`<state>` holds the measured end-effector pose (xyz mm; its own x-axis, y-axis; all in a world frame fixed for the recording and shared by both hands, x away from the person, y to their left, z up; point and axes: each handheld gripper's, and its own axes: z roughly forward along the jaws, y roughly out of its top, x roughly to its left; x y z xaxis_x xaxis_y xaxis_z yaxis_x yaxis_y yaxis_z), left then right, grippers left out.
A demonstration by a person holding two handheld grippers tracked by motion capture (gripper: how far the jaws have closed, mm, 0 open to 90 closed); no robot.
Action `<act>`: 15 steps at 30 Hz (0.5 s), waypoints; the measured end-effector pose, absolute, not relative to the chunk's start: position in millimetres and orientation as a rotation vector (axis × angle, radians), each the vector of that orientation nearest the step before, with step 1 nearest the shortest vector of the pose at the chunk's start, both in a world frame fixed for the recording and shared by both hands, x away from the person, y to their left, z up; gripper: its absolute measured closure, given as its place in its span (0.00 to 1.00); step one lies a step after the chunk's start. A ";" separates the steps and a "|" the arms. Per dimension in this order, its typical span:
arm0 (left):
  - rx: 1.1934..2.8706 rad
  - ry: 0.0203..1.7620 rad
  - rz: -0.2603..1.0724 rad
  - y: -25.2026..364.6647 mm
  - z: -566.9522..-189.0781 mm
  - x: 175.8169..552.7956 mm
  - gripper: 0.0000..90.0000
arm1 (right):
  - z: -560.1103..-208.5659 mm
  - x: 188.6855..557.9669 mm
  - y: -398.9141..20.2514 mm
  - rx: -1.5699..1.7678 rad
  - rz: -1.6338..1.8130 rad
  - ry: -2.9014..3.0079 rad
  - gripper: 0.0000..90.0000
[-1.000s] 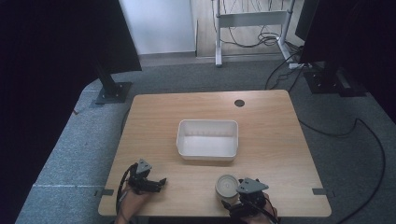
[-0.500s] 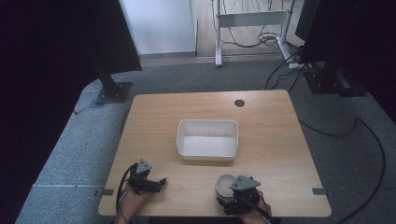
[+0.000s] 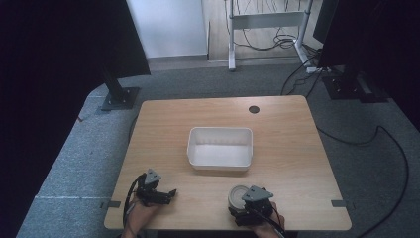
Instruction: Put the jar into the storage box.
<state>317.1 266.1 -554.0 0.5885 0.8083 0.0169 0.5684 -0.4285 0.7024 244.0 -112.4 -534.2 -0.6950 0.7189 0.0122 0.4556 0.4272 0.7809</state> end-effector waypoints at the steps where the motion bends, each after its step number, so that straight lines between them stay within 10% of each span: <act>1: 2.156 1.087 0.468 266.1 -554.0 317.1 0.00 | -533.6 243.9 -111.8 1.017 1.140 2.364 0.10; 15: 2.155 1.087 0.468 266.1 -554.0 317.1 0.00 | -520.6 251.6 -110.7 1.022 1.130 2.337 0.10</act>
